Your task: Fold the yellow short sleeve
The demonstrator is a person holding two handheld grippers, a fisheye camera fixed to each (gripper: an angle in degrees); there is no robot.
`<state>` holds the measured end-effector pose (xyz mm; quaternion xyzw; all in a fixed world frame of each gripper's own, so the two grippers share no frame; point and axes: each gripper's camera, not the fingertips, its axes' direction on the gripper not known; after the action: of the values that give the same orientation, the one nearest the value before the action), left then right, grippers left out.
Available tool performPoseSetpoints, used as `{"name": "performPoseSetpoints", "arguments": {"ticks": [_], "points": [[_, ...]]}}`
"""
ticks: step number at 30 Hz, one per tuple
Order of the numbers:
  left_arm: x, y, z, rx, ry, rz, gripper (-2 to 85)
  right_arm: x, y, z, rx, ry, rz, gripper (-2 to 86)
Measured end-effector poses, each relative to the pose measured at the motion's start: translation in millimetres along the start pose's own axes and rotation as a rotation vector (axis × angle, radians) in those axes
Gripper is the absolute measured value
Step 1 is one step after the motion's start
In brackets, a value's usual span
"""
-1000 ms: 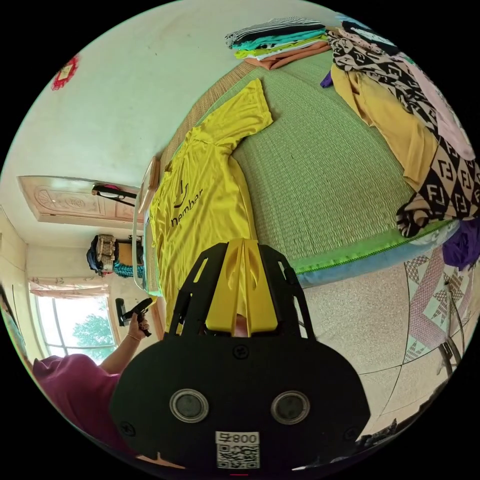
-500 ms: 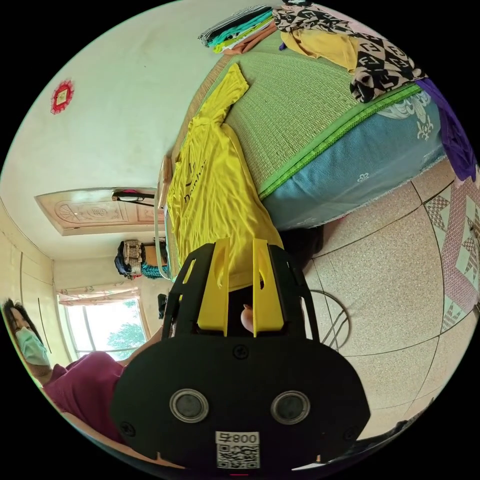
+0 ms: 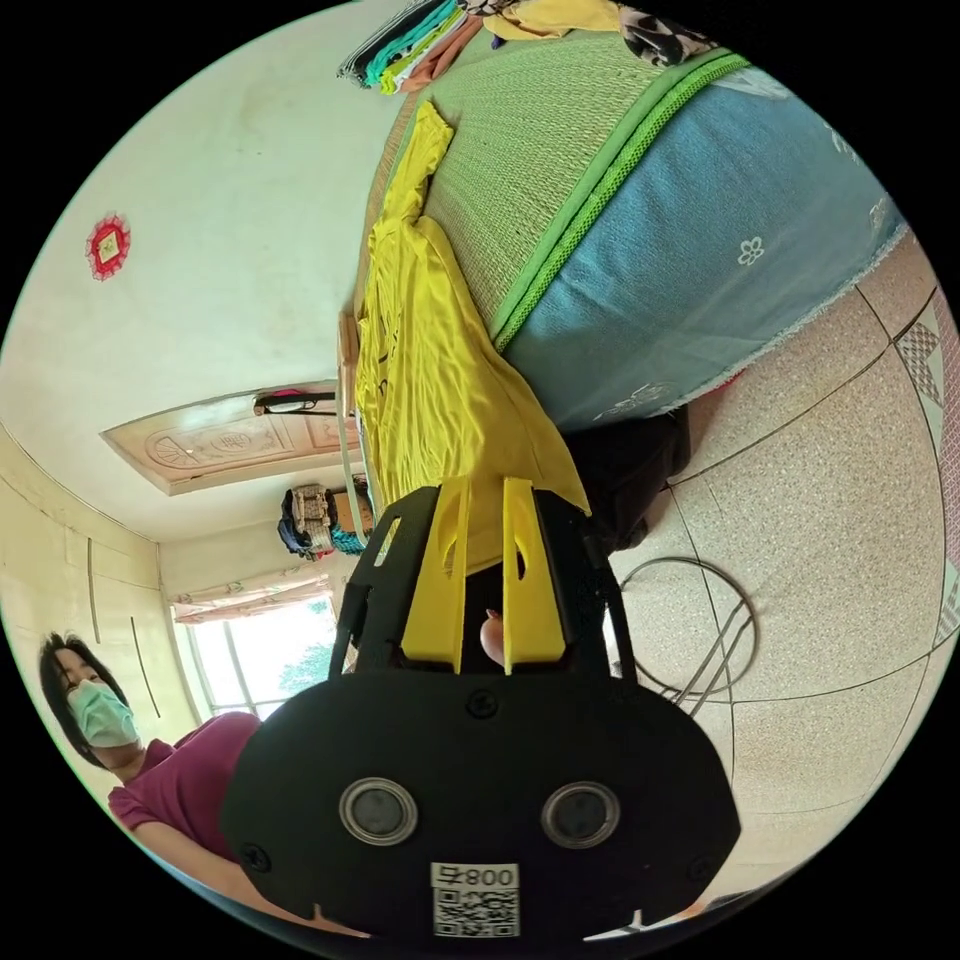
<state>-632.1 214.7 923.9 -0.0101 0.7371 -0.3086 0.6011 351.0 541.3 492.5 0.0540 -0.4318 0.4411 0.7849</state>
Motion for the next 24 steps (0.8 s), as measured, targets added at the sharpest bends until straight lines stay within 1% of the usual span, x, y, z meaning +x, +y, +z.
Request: {"name": "performPoseSetpoints", "arguments": {"ticks": [1,6,8,11,12,14,17,21,23,24], "points": [[1,0,-2,0.003,0.003,0.006,1.9,1,1,-2,-0.009,-0.006,-0.008,2.2],[5,3,-16,0.032,0.012,0.025,1.4,1,4,-22,-0.011,0.004,-0.039,0.7],[5,2,-12,0.011,0.001,0.016,1.4,0,5,-30,-0.014,0.024,-0.046,0.5],[8,-1,-5,-0.039,-0.088,0.021,1.5,-5,5,-39,-0.015,0.065,-0.060,0.3],[9,-1,-3,-0.040,-0.087,0.015,1.6,-6,5,-41,-0.023,0.068,-0.067,0.3],[11,-3,-2,-0.033,-0.099,0.005,2.0,-8,4,-42,-0.038,0.094,-0.074,0.3],[23,-10,-8,0.005,-0.184,0.010,2.6,-10,-3,-41,-0.050,0.104,-0.070,0.3],[63,-44,-16,0.091,-0.239,0.108,4.0,-15,-13,-40,-0.079,0.144,-0.071,0.3],[84,-68,-10,0.091,-0.256,0.167,4.9,-17,-17,-44,-0.076,0.141,-0.065,0.3],[98,-85,-3,0.078,-0.293,0.203,5.7,-19,-20,-46,-0.071,0.146,-0.062,0.3]]}}
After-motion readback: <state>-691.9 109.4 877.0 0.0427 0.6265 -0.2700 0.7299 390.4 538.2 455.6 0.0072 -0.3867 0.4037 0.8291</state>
